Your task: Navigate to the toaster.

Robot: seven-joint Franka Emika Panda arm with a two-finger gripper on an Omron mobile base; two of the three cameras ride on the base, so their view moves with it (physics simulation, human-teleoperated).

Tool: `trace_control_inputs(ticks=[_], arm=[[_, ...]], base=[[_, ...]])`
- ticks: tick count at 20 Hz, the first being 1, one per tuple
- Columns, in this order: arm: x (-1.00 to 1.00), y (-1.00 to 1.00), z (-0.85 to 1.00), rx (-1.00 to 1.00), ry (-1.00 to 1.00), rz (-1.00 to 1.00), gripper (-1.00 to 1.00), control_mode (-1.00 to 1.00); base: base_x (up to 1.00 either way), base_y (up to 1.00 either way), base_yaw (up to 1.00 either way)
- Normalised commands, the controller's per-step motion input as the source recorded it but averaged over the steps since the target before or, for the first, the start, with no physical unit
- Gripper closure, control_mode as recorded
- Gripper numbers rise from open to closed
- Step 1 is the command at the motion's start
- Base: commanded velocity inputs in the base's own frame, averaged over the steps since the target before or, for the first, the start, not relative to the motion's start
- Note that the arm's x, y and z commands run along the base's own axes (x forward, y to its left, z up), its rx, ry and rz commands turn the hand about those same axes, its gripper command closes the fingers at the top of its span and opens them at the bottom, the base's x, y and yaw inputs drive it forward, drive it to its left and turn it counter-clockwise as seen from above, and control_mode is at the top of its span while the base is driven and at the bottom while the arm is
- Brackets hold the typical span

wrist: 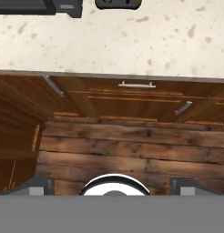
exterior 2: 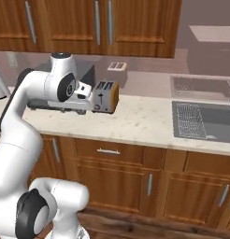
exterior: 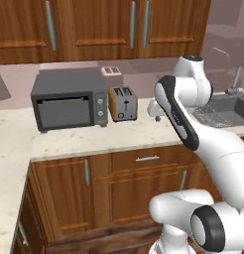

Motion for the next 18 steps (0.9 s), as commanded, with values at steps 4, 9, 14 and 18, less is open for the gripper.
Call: trace_control_inputs(ticks=[4, 9, 14, 18], arm=[[0.0, 0.0, 0.0, 0.0, 0.0, 0.0, -1.0, 1.0], [0.0, 0.0, 0.0, 0.0, 0.0, 0.0, -1.0, 1.0], [0.0, 0.0, 0.0, 0.0, 0.0, 0.0, -1.0, 1.0], [0.0, 0.0, 0.0, 0.0, 0.0, 0.0, -1.0, 1.0]], base=[[0.73, 0.27, 0.0], [0.7, 0.28, 0.0], [0.8, 0.3, 0.0], [0.87, 0.29, 0.0]])
